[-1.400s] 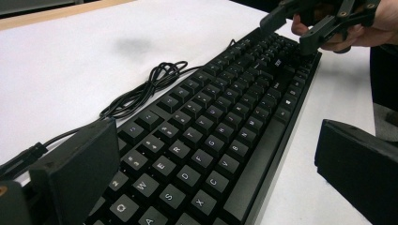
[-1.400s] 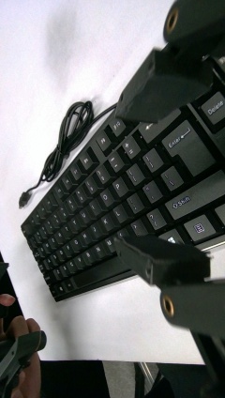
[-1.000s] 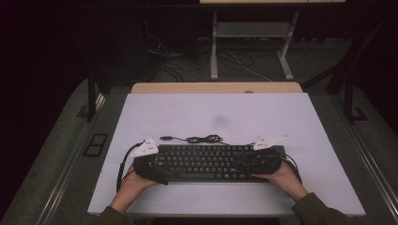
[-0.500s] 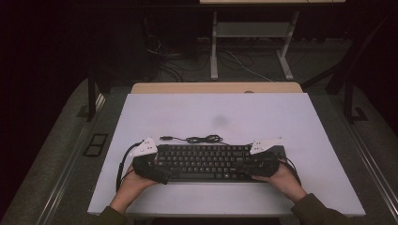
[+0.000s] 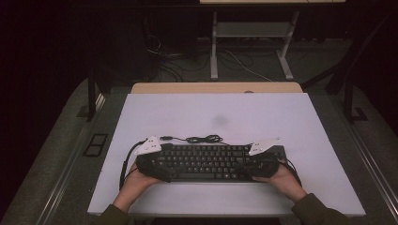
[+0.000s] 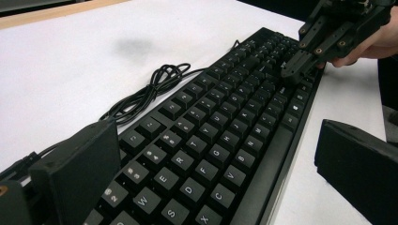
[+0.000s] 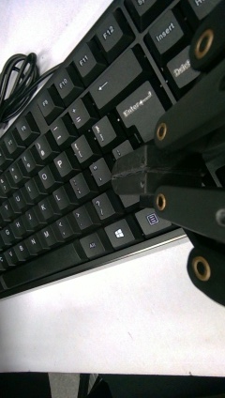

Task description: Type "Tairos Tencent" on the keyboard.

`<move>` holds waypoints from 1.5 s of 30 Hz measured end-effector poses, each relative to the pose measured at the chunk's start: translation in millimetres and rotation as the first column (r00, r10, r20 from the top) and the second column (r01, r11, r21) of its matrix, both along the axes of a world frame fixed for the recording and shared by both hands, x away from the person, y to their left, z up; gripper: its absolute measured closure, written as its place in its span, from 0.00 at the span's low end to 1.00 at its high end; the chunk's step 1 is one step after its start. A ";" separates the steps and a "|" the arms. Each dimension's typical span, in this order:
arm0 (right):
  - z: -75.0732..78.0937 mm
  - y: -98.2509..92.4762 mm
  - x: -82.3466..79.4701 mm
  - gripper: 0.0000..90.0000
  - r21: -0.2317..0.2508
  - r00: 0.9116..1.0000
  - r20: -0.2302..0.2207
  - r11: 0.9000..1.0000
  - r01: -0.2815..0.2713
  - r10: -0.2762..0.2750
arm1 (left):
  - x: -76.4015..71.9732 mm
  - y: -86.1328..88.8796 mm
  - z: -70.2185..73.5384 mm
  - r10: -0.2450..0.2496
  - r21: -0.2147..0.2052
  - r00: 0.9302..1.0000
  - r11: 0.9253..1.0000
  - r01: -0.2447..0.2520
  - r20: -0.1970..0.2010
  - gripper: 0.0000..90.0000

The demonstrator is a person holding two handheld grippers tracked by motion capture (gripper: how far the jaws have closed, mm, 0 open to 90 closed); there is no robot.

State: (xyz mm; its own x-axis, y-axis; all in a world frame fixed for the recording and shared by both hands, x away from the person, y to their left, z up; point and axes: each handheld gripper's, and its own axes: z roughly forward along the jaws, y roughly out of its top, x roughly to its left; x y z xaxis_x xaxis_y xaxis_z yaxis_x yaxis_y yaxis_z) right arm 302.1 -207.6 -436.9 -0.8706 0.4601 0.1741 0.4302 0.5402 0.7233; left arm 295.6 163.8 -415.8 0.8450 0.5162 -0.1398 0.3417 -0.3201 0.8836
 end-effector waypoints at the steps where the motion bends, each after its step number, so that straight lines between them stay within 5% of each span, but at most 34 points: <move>1: -0.7 0.2 0.1 0.99 -0.004 1.000 0.001 1.000 0.000 0.000 | 0.6 -0.4 0.3 0.002 0.004 1.000 1.000 -0.002 0.003 0.00; 25: -1.9 0.9 -0.3 0.99 -0.008 1.000 -0.005 1.000 -0.002 0.002 | 23.2 -23.9 8.8 -0.043 0.022 0.999 0.999 0.042 0.023 0.05; 29: -1.9 0.9 -0.3 0.99 -0.009 1.000 -0.004 1.000 -0.003 0.003 | 26.5 -25.6 9.2 -0.031 -0.003 0.999 0.999 0.032 0.038 0.09; 41: -2.1 0.7 -1.0 0.99 -0.009 1.000 0.000 1.000 -0.006 0.006 | 26.2 -33.6 2.9 -0.060 0.042 0.998 0.997 0.059 0.032 0.36; 45: -2.1 0.7 -0.8 0.99 -0.009 1.000 -0.002 1.000 -0.006 0.006 | 27.0 -35.7 -1.4 -0.057 0.068 0.998 0.996 0.056 0.005 0.59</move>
State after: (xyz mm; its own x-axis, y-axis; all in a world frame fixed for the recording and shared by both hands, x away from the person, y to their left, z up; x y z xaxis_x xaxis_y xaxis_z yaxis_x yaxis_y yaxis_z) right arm 301.3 -206.9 -439.0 -0.8730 0.4564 0.1721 0.4285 0.5490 0.7176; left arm 322.5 128.1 -417.2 0.8739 0.4757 -0.1002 0.3155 -0.3980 0.8615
